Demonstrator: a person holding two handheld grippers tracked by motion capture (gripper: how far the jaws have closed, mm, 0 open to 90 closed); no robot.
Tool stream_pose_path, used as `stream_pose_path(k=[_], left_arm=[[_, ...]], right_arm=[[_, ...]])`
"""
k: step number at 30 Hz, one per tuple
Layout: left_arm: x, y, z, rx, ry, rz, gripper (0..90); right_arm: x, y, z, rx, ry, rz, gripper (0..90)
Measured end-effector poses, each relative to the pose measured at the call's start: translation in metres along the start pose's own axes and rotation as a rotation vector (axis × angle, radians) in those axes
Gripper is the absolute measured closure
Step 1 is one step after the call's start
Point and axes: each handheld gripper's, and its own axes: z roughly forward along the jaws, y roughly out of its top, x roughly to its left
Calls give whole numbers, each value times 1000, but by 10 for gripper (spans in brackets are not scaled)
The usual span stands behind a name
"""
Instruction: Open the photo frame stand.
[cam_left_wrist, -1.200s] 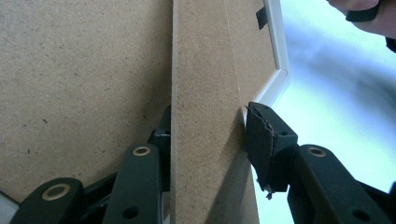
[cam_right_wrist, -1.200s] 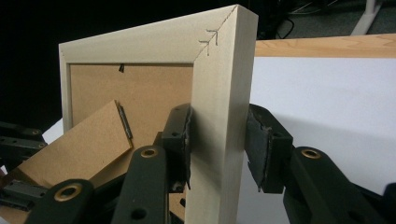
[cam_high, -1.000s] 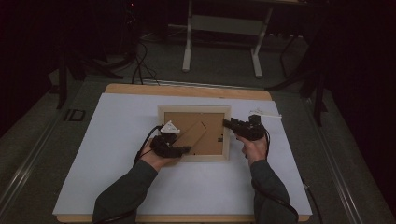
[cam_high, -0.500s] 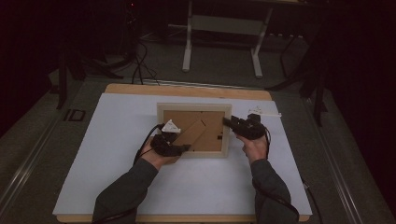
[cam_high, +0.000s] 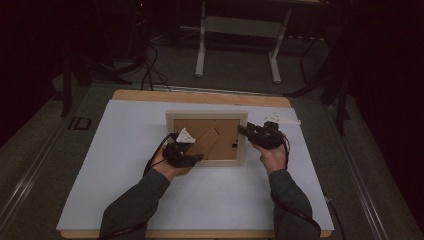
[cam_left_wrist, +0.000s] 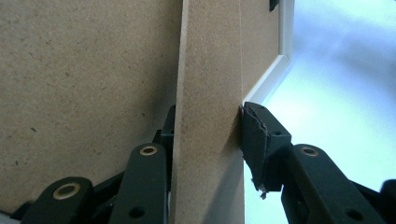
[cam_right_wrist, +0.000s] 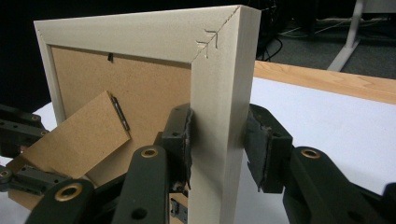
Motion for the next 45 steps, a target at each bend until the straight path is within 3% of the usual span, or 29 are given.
stream_pose_path(k=[17, 31, 40, 45], left_arm=[[-2, 0, 4, 7, 54, 45, 637], [3, 1, 3, -9, 78, 40, 633], [1, -3, 1, -17, 63, 33, 636], [0, -5, -1, -35, 38, 7, 623]], right_arm=[[2, -1, -2, -12, 4, -28, 625], [8, 1, -1, -17, 8, -69, 625], [13, -4, -6, -33, 15, -100, 624], [15, -6, -10, -40, 25, -120, 623]])
